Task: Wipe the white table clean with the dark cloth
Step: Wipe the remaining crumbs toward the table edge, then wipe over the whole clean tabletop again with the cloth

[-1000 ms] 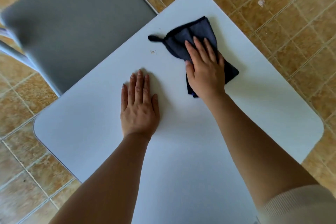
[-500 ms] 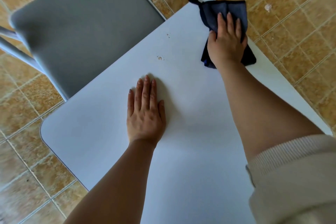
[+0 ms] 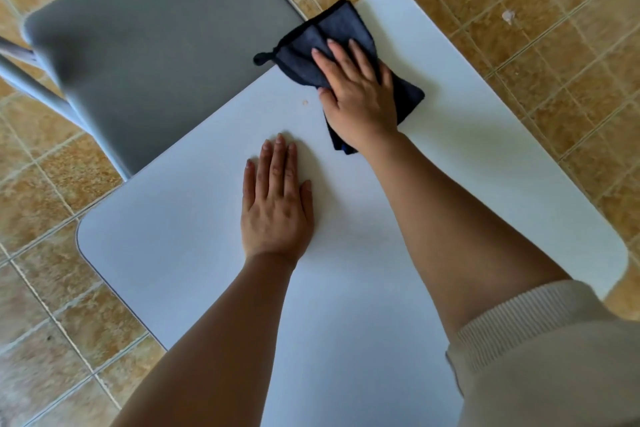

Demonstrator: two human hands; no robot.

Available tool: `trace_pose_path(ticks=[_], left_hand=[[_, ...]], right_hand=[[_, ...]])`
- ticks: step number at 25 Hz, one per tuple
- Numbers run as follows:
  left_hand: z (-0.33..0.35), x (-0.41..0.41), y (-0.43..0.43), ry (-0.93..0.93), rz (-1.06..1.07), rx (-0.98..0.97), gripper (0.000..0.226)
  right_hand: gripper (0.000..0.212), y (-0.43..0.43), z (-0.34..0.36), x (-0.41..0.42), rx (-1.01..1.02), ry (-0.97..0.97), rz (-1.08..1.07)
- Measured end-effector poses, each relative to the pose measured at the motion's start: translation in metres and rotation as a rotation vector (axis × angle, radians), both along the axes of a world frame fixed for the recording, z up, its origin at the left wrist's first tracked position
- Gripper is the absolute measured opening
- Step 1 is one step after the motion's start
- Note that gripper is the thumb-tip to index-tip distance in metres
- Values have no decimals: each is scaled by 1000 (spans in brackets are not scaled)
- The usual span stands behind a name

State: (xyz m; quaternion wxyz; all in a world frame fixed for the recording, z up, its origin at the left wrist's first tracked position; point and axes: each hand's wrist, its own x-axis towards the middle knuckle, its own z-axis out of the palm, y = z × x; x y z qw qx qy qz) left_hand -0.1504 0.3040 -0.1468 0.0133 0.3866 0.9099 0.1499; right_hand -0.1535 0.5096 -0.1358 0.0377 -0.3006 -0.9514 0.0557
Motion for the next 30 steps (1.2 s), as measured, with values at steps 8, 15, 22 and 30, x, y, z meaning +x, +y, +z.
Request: trace_pose_path(ticks=[8, 15, 22, 30], left_hand=[[13, -7, -41, -77, 113, 143, 54], [0, -6, -78, -60, 158, 27, 55], [-2, -7, -76, -60, 147, 7, 53], [0, -6, -76, -53, 142, 5, 53]], right_hand=[[48, -76, -7, 37, 51, 164, 76], [43, -154, -7, 111, 69, 184, -14], [48, -81, -7, 149, 151, 45, -439], [47, -81, -15, 37, 124, 173, -378]])
